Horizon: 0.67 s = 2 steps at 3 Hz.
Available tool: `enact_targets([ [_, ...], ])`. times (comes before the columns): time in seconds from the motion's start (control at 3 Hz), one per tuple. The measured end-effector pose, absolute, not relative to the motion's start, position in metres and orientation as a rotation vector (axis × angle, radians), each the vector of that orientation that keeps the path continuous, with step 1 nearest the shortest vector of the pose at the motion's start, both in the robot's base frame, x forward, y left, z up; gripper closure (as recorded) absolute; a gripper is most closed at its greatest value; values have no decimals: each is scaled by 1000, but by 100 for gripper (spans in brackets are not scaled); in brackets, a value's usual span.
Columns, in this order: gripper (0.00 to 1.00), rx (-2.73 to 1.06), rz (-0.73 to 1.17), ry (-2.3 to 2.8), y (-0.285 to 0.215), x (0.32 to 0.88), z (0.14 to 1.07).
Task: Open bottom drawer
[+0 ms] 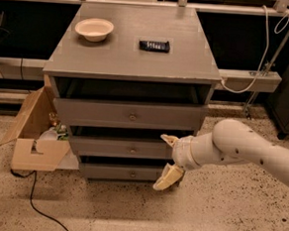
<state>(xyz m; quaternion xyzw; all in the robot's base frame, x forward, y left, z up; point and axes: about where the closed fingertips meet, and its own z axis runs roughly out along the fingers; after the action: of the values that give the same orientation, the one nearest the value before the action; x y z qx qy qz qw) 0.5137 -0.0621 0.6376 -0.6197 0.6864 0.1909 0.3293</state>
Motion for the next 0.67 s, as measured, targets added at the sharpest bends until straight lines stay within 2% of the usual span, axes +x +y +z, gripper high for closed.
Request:
enact_targets([
  [0.33, 0, -1629, 630, 1746, -57, 530, 551],
  [0.67, 0, -1671, 669, 1755, -49, 531, 504],
])
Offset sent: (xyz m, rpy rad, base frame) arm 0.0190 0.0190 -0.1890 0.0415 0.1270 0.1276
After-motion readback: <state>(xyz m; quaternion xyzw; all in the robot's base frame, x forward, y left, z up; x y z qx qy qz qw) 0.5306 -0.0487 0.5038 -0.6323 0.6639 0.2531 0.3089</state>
